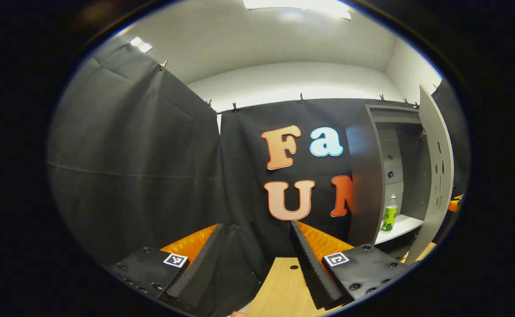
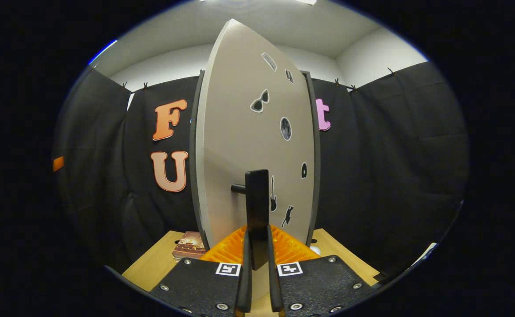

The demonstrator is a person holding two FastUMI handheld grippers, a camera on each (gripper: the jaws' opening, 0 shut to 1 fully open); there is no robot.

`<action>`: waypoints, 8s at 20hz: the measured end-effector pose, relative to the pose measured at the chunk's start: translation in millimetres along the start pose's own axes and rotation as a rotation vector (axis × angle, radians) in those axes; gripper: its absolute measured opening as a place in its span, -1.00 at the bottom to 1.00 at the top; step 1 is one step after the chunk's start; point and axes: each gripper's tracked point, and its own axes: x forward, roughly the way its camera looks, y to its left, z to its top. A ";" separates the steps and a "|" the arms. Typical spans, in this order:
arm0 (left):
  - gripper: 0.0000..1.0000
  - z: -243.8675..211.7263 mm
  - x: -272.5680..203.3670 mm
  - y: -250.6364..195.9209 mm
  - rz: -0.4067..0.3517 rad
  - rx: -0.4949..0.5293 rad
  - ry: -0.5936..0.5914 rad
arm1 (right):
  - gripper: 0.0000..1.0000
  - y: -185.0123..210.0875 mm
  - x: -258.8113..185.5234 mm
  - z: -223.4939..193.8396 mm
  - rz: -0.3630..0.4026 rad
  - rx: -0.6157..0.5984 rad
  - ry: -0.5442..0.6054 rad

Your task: Open the cabinet door with the right hand, grasp the bottle in the cabinet with the left hand and place it on the coaster, then close the cabinet door with the right hand.

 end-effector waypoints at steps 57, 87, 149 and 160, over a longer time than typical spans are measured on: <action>0.93 -92.2 150.5 -554.3 -0.401 -0.056 0.091 | 0.86 -331.0 -7.7 5.2 -0.180 0.078 -0.038; 0.60 -147.0 191.7 -533.7 -0.384 -0.143 0.204 | 0.86 -362.3 -5.9 -5.2 -0.279 0.086 -0.003; 0.82 -464.2 -41.4 -342.5 -0.135 0.012 0.481 | 0.86 -284.7 -8.7 -50.9 -0.144 0.070 0.156; 0.98 -416.5 -74.7 -332.7 -0.154 -0.035 0.471 | 0.80 -267.4 -10.2 -46.9 -0.117 0.050 0.147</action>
